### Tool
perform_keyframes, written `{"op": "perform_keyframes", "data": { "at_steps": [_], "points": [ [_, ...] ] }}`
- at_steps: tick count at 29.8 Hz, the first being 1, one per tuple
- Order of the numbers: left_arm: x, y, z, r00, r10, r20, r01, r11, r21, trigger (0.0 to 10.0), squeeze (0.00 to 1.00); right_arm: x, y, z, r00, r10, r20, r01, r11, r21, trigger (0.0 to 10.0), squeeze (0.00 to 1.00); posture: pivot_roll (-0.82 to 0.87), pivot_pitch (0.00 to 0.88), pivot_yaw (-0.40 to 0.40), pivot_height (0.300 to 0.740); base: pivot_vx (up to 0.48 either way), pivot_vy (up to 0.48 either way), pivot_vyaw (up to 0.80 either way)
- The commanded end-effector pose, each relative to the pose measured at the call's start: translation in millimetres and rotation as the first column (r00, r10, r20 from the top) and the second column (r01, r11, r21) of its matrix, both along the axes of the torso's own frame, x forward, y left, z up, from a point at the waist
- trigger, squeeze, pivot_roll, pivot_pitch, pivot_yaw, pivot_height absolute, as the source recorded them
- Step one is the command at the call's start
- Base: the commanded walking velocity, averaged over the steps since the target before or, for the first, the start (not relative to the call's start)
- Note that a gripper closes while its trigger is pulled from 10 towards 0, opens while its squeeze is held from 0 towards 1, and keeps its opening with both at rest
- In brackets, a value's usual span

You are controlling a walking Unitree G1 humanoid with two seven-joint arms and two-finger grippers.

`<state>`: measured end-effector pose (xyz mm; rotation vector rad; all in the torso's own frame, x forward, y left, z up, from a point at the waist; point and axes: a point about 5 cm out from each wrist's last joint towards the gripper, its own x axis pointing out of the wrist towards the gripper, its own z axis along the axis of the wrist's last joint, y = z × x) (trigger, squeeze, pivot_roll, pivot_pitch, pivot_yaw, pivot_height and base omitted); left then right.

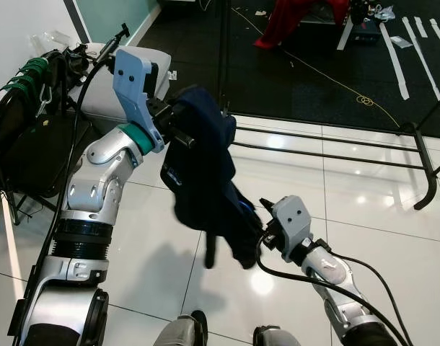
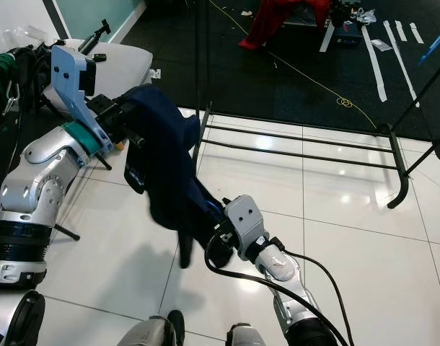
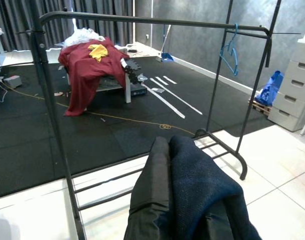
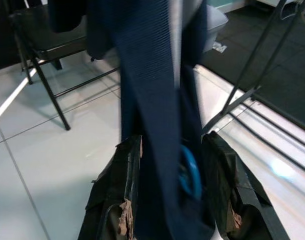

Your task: Hang hanger

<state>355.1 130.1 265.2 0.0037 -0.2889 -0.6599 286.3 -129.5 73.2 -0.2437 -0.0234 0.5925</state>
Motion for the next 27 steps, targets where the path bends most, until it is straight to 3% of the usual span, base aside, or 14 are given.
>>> {"op": "perform_keyframes", "data": {
  "at_steps": [1, 6, 7, 8, 9, 10, 13, 14, 16, 17, 27],
  "points": [
    [-5.6, -6.6, 15.6, 0.998, -0.044, 0.05, 0.045, 0.999, -0.005, 0.0, 0.0, -3.4, 6.2, -6.1, 1.0, 0.022, -0.016, -0.022, 1.0, 0.02, 10.0, 0.06, -0.01, 0.129, 0.115, 0.74, 0.0, 0.0, 0.0],
    [-9.2, -10.3, 19.2, 0.996, -0.073, 0.057, 0.074, 0.997, -0.011, 0.0, 0.0, -3.3, 7.2, -7.5, 1.0, 0.011, -0.018, -0.01, 1.0, 0.029, 10.0, 0.06, -0.01, 0.129, 0.114, 0.74, 0.0, 0.0, 0.0],
    [-12.2, -12.1, 21.5, 0.994, -0.094, 0.061, 0.096, 0.995, -0.019, 0.0, 0.0, -2.5, 6.6, -8.3, 1.0, -0.002, -0.02, 0.003, 0.999, 0.045, 10.0, 0.33, -0.01, 0.13, 0.114, 0.74, 0.0, 0.0, 0.0],
    [-14.9, -13.5, 23.5, 0.992, -0.112, 0.063, 0.114, 0.993, -0.031, 0.0, 0.0, -1.5, 5.6, -9.0, 0.999, -0.015, -0.031, 0.017, 0.997, 0.073, 10.0, 0.75, 0.0, 0.132, 0.113, 0.74, 0.0, 0.0, 0.0],
    [-14.9, -13.5, 23.5, 0.992, -0.112, 0.063, 0.114, 0.993, -0.031, 0.0, 0.0, -1.5, 5.6, -9.0, 0.999, -0.015, -0.031, 0.017, 0.997, 0.073, 10.0, 0.75, 0.0, 0.132, 0.113, 0.74, 0.0, 0.0, 0.0],
    [-18.3, -15.4, 26.7, 0.989, -0.134, 0.068, 0.137, 0.99, -0.042, 0.0, 0.0, 0.6, 4.4, -10.5, 0.998, -0.033, -0.045, 0.037, 0.994, 0.1, 10.0, 1.0, 0.0, 0.135, 0.112, 0.74, 0.0, 0.0, 0.0],
    [-22.3, -18.3, 31.3, 0.985, -0.154, 0.075, 0.158, 0.986, -0.047, 0.0, 0.0, 3.8, 3.0, -13.5, 0.996, -0.059, -0.065, 0.066, 0.991, 0.113, 10.0, 1.0, 0.01, 0.136, 0.109, 0.74, 0.0, 0.0, 0.0],
    [-23.9, -19.7, 33.8, 0.984, -0.16, 0.08, 0.164, 0.985, -0.046, 0.0, 0.0, 5.4, 3.1, -15.1, 0.995, -0.067, -0.075, 0.075, 0.991, 0.108, 10.0, 0.67, 0.01, 0.137, 0.108, 0.74, 0.0, 0.0, 0.0],
    [-25.0, -20.3, 35.3, 0.983, -0.163, 0.084, 0.167, 0.985, -0.045, 0.0, 0.0, 6.2, 3.4, -16.1, 0.994, -0.071, -0.08, 0.079, 0.991, 0.104, 10.0, 0.67, 0.01, 0.137, 0.107, 0.74, 0.0, 0.0, 0.0],
    [-26.3, -20.9, 37.4, 0.982, -0.168, 0.088, 0.172, 0.984, -0.044, 0.0, 0.0, 8.2, 4.4, -16.7, 0.993, -0.077, -0.087, 0.086, 0.991, 0.101, 10.0, 0.0, 0.01, 0.137, 0.107, 0.74, 0.0, 0.0, 0.0],
    [-29.9, -22.0, 43.8, 0.982, -0.163, 0.092, 0.166, 0.985, -0.034, 0.0, 0.0, 15.7, 18.1, -13.8, 0.992, -0.032, -0.123, 0.055, 0.982, 0.183, 10.0, 0.0, 0.02, 0.134, 0.101, 0.74, 0.0, 0.0, 0.0]
  ]
}}
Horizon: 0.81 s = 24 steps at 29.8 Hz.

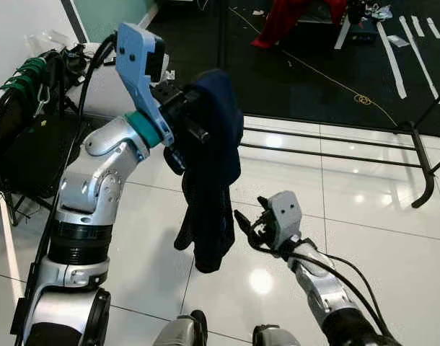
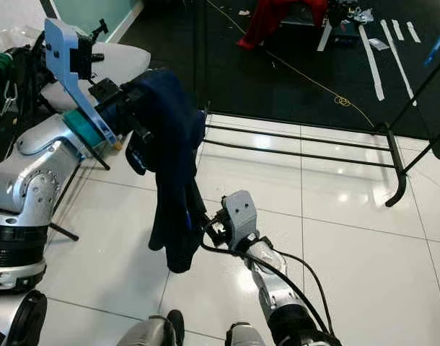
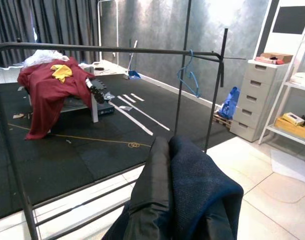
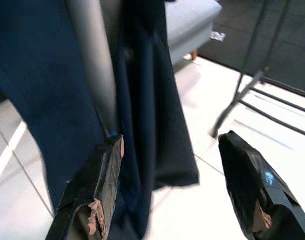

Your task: Hang hanger

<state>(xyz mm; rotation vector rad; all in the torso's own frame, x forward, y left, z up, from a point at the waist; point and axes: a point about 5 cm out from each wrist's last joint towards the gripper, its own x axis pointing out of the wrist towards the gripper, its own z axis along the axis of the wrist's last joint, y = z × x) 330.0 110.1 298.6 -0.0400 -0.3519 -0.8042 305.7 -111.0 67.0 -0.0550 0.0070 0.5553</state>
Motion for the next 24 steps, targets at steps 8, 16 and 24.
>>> {"op": "perform_keyframes", "data": {
  "at_steps": [8, 16, 24],
  "points": [
    [-2.7, -0.1, 8.2, 0.999, 0.029, 0.031, -0.029, 1.0, 0.009, 0.0, 0.0, -8.8, 4.8, -5.2, 0.999, 0.045, -0.022, -0.043, 0.996, 0.072, 10.0, 0.0, 0.02, 0.13, 0.098, 0.74, 0.0, 0.0, 0.0],
    [-5.3, -4.3, 12.9, 1.0, -0.004, 0.029, 0.005, 1.0, -0.014, 0.0, 0.0, -22.7, -0.8, -24.1, 0.996, 0.029, -0.089, -0.024, 0.998, 0.058, 10.0, 0.0, 0.01, 0.13, 0.104, 0.74, 0.0, 0.0, 0.0],
    [-12.9, -6.9, 31.3, 0.997, -0.055, 0.052, 0.058, 0.996, -0.062, 0.0, 0.0, -23.1, -8.2, -39.9, 0.981, 0.002, -0.196, 0.013, 0.997, 0.075, 0.0, 0.0, 0.02, 0.136, 0.109, 0.74, 0.0, 0.0, 0.0]
  ]
}}
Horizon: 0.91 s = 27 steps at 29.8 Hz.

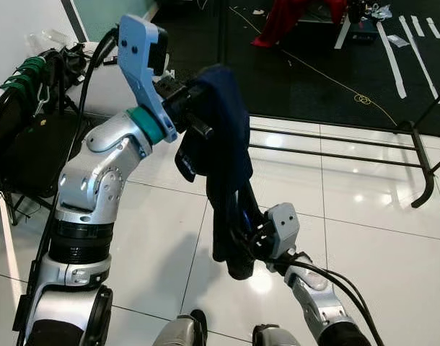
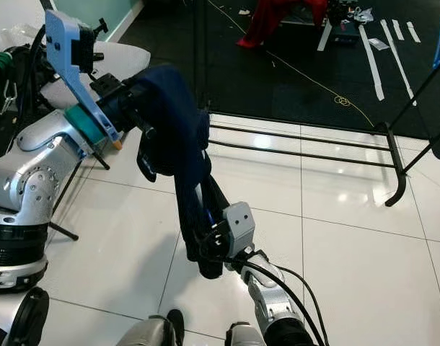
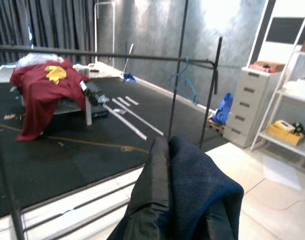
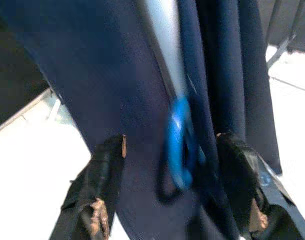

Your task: Hang hanger

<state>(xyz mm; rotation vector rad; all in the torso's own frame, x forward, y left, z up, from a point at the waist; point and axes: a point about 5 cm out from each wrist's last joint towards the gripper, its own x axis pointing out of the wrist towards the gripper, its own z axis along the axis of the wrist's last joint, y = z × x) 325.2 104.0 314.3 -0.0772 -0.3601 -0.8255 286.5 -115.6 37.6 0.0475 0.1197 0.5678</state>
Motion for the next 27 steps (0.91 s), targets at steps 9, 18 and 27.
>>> {"op": "perform_keyframes", "data": {
  "at_steps": [9, 18, 27],
  "points": [
    [-9.2, 2.2, 26.8, 0.996, -0.024, 0.081, 0.029, 0.998, -0.052, 0.0, 0.0, -0.9, -8.7, -12.3, 0.996, -0.007, -0.091, 0.009, 0.999, 0.03, 0.0, 0.0, 0.03, 0.137, 0.11, 0.74, 0.0, 0.0, 0.0],
    [-0.4, 5.6, 18.9, 0.997, 0.055, 0.048, -0.053, 0.998, -0.025, 0.0, 0.0, -5.7, -8.6, -5.1, 1.0, 0.009, -0.007, -0.009, 0.999, 0.049, 0.0, 0.0, 0.03, 0.14, 0.111, 0.74, 0.0, 0.0, 0.0],
    [6.0, 6.4, 16.9, 0.994, 0.1, 0.031, -0.1, 0.995, -0.026, 0.0, 0.0, -19.4, -7.1, 0.6, 0.995, -0.006, 0.103, 0.001, 0.999, 0.053, 10.0, 1.0, 0.02, 0.145, 0.117, 0.74, 0.0, 0.0, 0.0]
  ]
}}
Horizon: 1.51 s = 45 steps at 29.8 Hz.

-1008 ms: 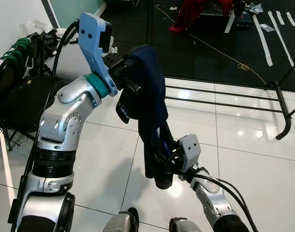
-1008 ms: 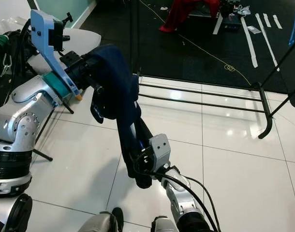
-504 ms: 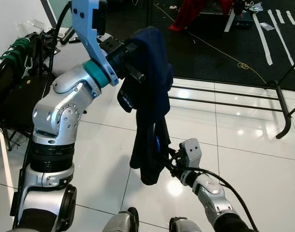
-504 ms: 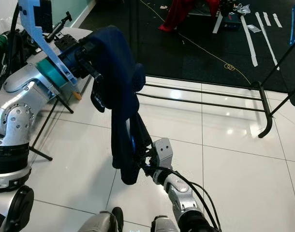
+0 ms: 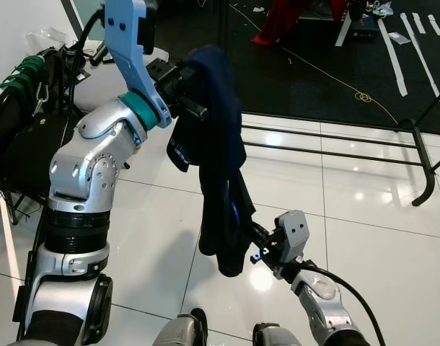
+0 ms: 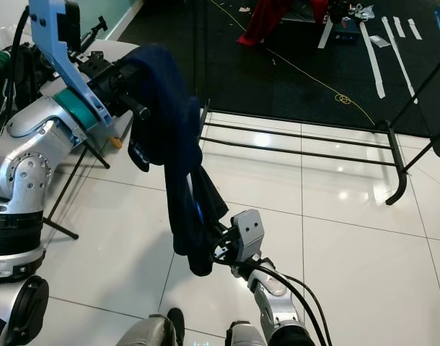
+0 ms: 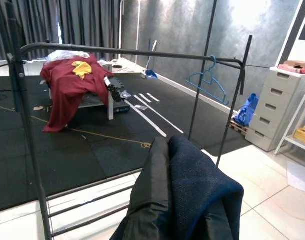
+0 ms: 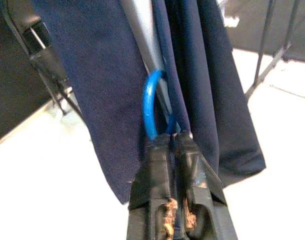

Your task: Hang hanger

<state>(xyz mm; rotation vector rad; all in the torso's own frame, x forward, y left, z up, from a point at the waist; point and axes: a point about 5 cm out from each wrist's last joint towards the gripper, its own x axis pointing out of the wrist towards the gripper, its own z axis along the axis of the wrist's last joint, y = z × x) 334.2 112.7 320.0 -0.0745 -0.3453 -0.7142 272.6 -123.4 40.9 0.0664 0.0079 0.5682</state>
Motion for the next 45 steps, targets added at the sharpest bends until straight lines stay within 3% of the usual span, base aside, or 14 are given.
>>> {"op": "perform_keyframes", "data": {
  "at_steps": [1, 6, 7, 16, 17, 26, 27, 28, 36, 38, 39, 41, 42, 45],
  "points": [
    [-2.9, -2.4, 11.2, 0.998, -0.009, 0.055, 0.009, 1.0, -0.012, 0.0, 0.0, -5.4, 0.7, -2.8, 1.0, 0.0, 0.003, 0.0, 1.0, 0.004, 10.0, 1.0, 0.02, 0.145, 0.117, 0.74, 0.0, 0.0, 0.0],
    [-6.2, -6.7, 14.8, 0.997, -0.041, 0.061, 0.043, 0.999, -0.019, 0.0, 0.0, -3.1, 4.1, -0.3, 1.0, -0.017, 0.02, 0.018, 1.0, -0.009, 10.0, 0.94, 0.02, 0.146, 0.12, 0.74, 0.0, 0.0, 0.0],
    [-6.8, -7.5, 15.4, 0.997, -0.047, 0.063, 0.048, 0.999, -0.02, 0.0, 0.0, -2.5, 5.0, 0.3, 1.0, -0.018, 0.022, 0.019, 1.0, -0.011, 10.0, 0.0, 0.02, 0.146, 0.12, 0.74, 0.0, 0.0, 0.0],
    [-10.3, -11.3, 17.3, 0.996, -0.068, 0.065, 0.07, 0.997, -0.025, 0.0, 0.0, 20.6, 12.6, 10.7, 0.999, -0.026, 0.032, 0.029, 0.996, -0.089, 10.0, 0.0, 0.03, 0.146, 0.11, 0.74, 0.0, 0.0, 0.0],
    [-10.3, -11.3, 16.7, 0.996, -0.066, 0.064, 0.068, 0.997, -0.025, 0.0, 0.0, 23.2, 12.7, 12.8, 0.999, -0.03, 0.033, 0.032, 0.996, -0.08, 10.0, 1.0, 0.03, 0.146, 0.106, 0.74, 0.0, 0.0, 0.0],
    [-11.1, -9.7, 14.4, 0.996, -0.063, 0.059, 0.065, 0.998, -0.027, 0.0, 0.0, 37.0, 6.3, 20.2, 0.99, -0.13, 0.055, 0.137, 0.983, -0.126, 10.0, 1.0, 0.02, 0.14, 0.11, 0.74, 0.0, 0.0, 0.0],
    [-11.9, -9.7, 14.5, 0.996, -0.066, 0.059, 0.068, 0.997, -0.03, 0.0, 0.0, 38.0, 5.0, 19.2, 0.99, -0.137, 0.046, 0.142, 0.981, -0.133, 10.0, 0.27, 0.01, 0.137, 0.117, 0.74, 0.0, 0.0, 0.0],
    [-12.6, -9.5, 14.5, 0.996, -0.069, 0.059, 0.071, 0.997, -0.032, 0.0, 0.0, 38.9, 4.5, 18.0, 0.989, -0.141, 0.036, 0.145, 0.979, -0.14, 10.0, 0.0, 0.01, 0.136, 0.119, 0.74, 0.0, 0.0, 0.0],
    [-15.3, -11.7, 16.9, 0.994, -0.09, 0.064, 0.092, 0.995, -0.037, 0.0, 0.0, 35.8, 15.0, 10.0, 0.999, -0.02, -0.05, 0.014, 0.993, -0.113, 10.0, 0.0, 0.01, 0.133, 0.12, 0.74, 0.0, 0.0, 0.0],
    [-15.7, -13.1, 18.0, 0.993, -0.094, 0.066, 0.096, 0.995, -0.038, 0.0, 0.0, 34.9, 17.4, 8.6, 0.998, 0.004, -0.061, -0.011, 0.993, -0.114, 8.4, 0.0, 0.01, 0.132, 0.118, 0.74, 0.0, 0.0, 0.0],
    [-16.6, -14.4, 19.3, 0.993, -0.1, 0.068, 0.103, 0.994, -0.041, 0.0, 0.0, 35.2, 18.3, 8.9, 0.998, 0.012, -0.061, -0.019, 0.993, -0.113, 5.2, 0.0, 0.02, 0.133, 0.117, 0.74, 0.0, 0.0, 0.0],
    [-17.2, -15.1, 20.1, 0.992, -0.104, 0.069, 0.107, 0.993, -0.043, 0.0, 0.0, 35.6, 18.7, 9.3, 0.998, 0.013, -0.059, -0.02, 0.994, -0.112, 5.2, 0.0, 0.02, 0.133, 0.117, 0.74, 0.0, 0.0, 0.0],
    [-18.3, -16.8, 21.1, 0.991, -0.111, 0.071, 0.114, 0.992, -0.044, 0.0, 0.0, 37.5, 18.0, 11.0, 0.999, 0.009, -0.051, -0.014, 0.994, -0.111, 3.0, 0.0, 0.02, 0.131, 0.116, 0.74, 0.0, 0.0, 0.0],
    [-19.9, -19.1, 21.9, 0.99, -0.12, 0.072, 0.124, 0.991, -0.045, 0.0, 0.0, 42.1, 16.3, 16.0, 1.0, -0.006, -0.031, 0.003, 0.994, -0.109, 2.4, 0.0, 0.03, 0.132, 0.114, 0.74, 0.0, 0.0, 0.0]
  ]
}}
